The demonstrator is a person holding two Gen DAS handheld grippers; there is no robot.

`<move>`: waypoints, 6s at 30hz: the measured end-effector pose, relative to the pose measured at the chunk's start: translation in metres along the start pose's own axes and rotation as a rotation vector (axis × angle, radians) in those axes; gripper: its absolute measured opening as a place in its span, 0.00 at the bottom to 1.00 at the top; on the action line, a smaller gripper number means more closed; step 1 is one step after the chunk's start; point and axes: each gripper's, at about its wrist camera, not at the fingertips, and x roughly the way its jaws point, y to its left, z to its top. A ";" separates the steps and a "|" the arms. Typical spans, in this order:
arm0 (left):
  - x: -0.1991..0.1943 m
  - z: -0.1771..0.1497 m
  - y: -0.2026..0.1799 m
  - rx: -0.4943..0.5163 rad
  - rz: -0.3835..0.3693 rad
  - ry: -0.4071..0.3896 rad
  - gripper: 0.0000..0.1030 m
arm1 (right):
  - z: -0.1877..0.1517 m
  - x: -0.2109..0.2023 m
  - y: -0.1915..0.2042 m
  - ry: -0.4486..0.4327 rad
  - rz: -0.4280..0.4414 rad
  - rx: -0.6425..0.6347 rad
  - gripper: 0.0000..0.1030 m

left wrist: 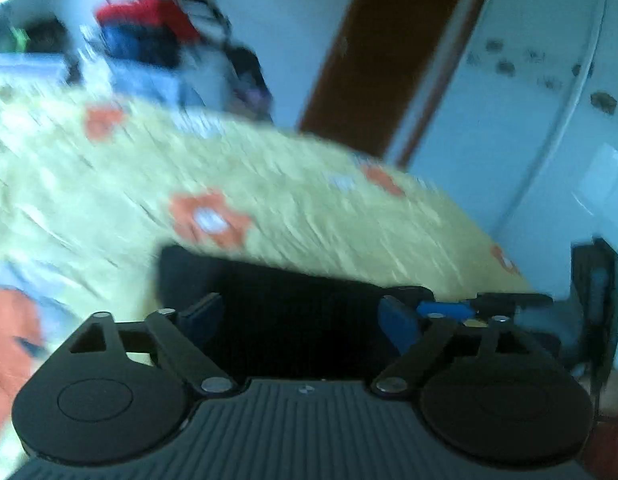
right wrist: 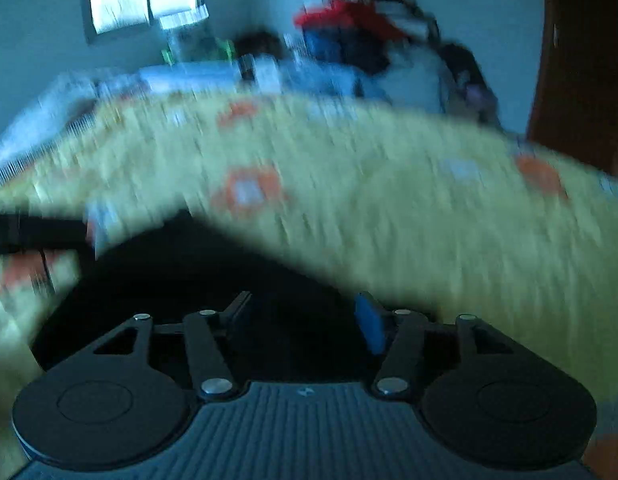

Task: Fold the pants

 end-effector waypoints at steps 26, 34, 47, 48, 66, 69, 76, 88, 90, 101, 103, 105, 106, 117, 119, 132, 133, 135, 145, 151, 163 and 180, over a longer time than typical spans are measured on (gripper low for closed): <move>0.005 -0.031 0.018 -0.016 0.271 0.017 0.94 | -0.042 -0.054 0.026 -0.174 -0.029 0.077 0.84; -0.009 -0.047 -0.004 0.067 0.310 0.011 0.95 | -0.058 -0.044 0.060 -0.049 -0.093 -0.063 0.88; -0.045 -0.079 -0.024 0.069 0.334 -0.006 0.95 | -0.080 -0.099 0.090 -0.088 -0.029 0.143 0.95; -0.049 -0.082 -0.025 0.074 0.336 -0.011 0.95 | -0.082 -0.101 0.093 -0.086 -0.026 0.161 0.95; -0.060 -0.130 -0.037 0.160 0.383 -0.025 0.97 | -0.122 -0.082 0.113 -0.081 -0.163 0.273 0.96; -0.058 -0.133 -0.039 0.172 0.392 -0.022 0.98 | -0.124 -0.078 0.118 -0.078 -0.187 0.229 1.00; -0.057 -0.134 -0.034 0.147 0.389 -0.008 1.00 | -0.126 -0.077 0.120 -0.088 -0.214 0.215 1.00; -0.057 -0.135 -0.035 0.142 0.393 -0.009 1.00 | -0.125 -0.069 0.119 -0.067 -0.293 0.216 1.00; -0.057 -0.134 -0.034 0.140 0.391 -0.010 1.00 | -0.126 -0.069 0.118 -0.066 -0.294 0.213 1.00; -0.057 -0.134 -0.034 0.142 0.392 -0.009 1.00 | -0.126 -0.069 0.120 -0.065 -0.294 0.207 1.00; -0.057 -0.135 -0.034 0.140 0.391 -0.010 1.00 | -0.125 -0.069 0.120 -0.066 -0.292 0.207 1.00; -0.057 -0.135 -0.034 0.136 0.397 -0.012 1.00 | -0.126 -0.070 0.119 -0.077 -0.310 0.223 1.00; -0.058 -0.134 -0.033 0.129 0.406 -0.015 1.00 | -0.126 -0.072 0.117 -0.084 -0.333 0.237 1.00; -0.060 -0.134 -0.028 0.104 0.440 -0.018 1.00 | -0.126 -0.067 0.108 -0.069 -0.389 0.291 1.00; -0.060 -0.134 -0.028 0.103 0.439 -0.018 1.00 | -0.127 -0.068 0.106 -0.069 -0.388 0.292 1.00; -0.060 -0.134 -0.029 0.103 0.440 -0.018 1.00 | -0.127 -0.067 0.106 -0.069 -0.387 0.292 1.00; -0.060 -0.134 -0.029 0.103 0.440 -0.018 1.00 | -0.127 -0.067 0.106 -0.069 -0.387 0.292 1.00; -0.060 -0.134 -0.029 0.103 0.440 -0.018 1.00 | -0.127 -0.067 0.106 -0.069 -0.387 0.292 1.00; -0.060 -0.134 -0.029 0.103 0.440 -0.018 1.00 | -0.127 -0.067 0.106 -0.069 -0.387 0.292 1.00; -0.060 -0.134 -0.029 0.103 0.440 -0.018 1.00 | -0.127 -0.067 0.106 -0.069 -0.387 0.292 1.00; -0.060 -0.134 -0.029 0.103 0.439 -0.018 1.00 | -0.127 -0.067 0.106 -0.069 -0.387 0.293 1.00; -0.060 -0.134 -0.029 0.103 0.440 -0.018 1.00 | -0.127 -0.068 0.106 -0.069 -0.387 0.293 1.00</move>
